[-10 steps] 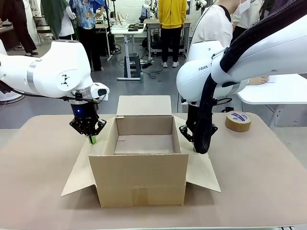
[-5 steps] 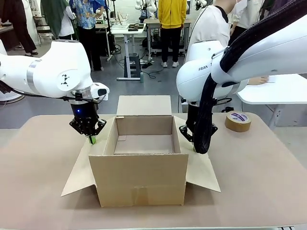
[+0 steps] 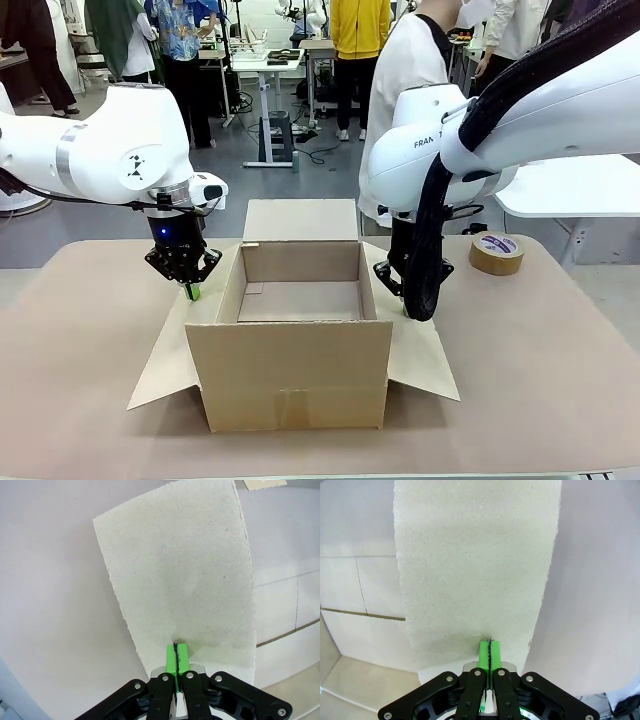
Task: Wrap the clocks to prevent damage.
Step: Once the human has placed the objects inside and stepped back, release both hands from the side flaps of the Package Box.
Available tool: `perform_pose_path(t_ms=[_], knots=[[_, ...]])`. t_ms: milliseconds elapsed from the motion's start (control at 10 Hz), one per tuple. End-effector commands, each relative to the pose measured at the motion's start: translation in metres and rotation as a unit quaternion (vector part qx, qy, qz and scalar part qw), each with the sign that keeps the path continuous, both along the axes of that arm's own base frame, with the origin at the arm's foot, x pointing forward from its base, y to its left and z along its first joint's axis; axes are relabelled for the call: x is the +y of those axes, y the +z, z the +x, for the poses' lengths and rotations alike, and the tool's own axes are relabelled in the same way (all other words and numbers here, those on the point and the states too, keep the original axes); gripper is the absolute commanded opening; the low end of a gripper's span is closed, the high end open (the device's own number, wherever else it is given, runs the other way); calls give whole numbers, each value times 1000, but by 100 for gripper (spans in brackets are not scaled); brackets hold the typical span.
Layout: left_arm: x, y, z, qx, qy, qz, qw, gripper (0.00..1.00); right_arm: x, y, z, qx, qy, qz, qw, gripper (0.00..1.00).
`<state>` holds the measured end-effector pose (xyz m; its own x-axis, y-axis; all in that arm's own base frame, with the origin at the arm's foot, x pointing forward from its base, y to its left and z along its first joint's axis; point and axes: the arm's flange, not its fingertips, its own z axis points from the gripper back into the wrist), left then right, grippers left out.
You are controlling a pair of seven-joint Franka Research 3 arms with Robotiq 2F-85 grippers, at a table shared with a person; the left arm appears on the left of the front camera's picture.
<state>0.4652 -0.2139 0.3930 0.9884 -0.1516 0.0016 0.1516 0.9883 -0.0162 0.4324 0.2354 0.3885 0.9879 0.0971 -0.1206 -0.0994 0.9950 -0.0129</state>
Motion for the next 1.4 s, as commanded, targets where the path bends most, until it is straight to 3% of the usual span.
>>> perform_pose_path(t_ms=[0,1300], knots=[[0,-1,0,1,2,-2,1000,0,0,-1,0,-2,-7,-7,1000,1],[0,-1,0,1,2,-2,1000,0,0,-1,0,-2,-7,-7,1000,1]])
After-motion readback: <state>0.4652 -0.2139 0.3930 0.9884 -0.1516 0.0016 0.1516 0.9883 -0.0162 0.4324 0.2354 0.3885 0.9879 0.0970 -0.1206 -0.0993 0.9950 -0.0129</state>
